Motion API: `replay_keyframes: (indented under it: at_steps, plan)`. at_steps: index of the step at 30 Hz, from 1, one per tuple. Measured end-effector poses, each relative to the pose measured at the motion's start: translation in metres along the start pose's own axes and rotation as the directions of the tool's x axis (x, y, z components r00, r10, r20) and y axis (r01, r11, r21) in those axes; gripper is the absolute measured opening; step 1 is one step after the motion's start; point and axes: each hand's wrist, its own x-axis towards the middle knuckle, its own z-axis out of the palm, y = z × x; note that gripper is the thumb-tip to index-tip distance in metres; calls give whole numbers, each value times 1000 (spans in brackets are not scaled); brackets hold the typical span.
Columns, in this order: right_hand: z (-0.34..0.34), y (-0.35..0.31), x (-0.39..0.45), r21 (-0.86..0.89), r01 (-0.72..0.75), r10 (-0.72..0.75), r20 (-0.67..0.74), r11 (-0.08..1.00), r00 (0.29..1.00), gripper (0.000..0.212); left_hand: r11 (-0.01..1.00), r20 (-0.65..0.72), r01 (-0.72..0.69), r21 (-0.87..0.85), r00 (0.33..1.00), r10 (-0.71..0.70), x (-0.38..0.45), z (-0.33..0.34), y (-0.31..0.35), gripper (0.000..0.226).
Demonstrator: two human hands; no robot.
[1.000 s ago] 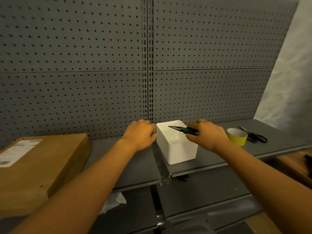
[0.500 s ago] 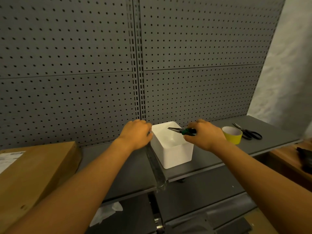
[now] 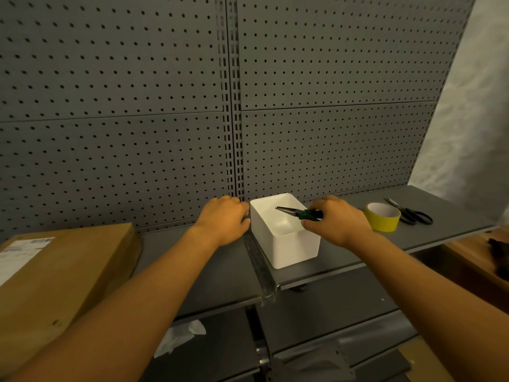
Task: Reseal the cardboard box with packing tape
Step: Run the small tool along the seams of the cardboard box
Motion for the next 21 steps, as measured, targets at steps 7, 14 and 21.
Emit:
replay_keyframes:
  at_steps: [7,14,21]
  plan:
    - [5,-22,-2,39,73,-73,-11,997,997,41,995,52,64,79,996,-68,-31,-6,-6,36]
    - [14,-40,-13,73,149,-148,-20,986,989,41,986,97,125,114,986,-136,-59,-8,-7,42]
    - [8,-36,-21,53,148,-147,-28,988,989,41,988,65,112,111,991,-120,-58,-12,-2,40]
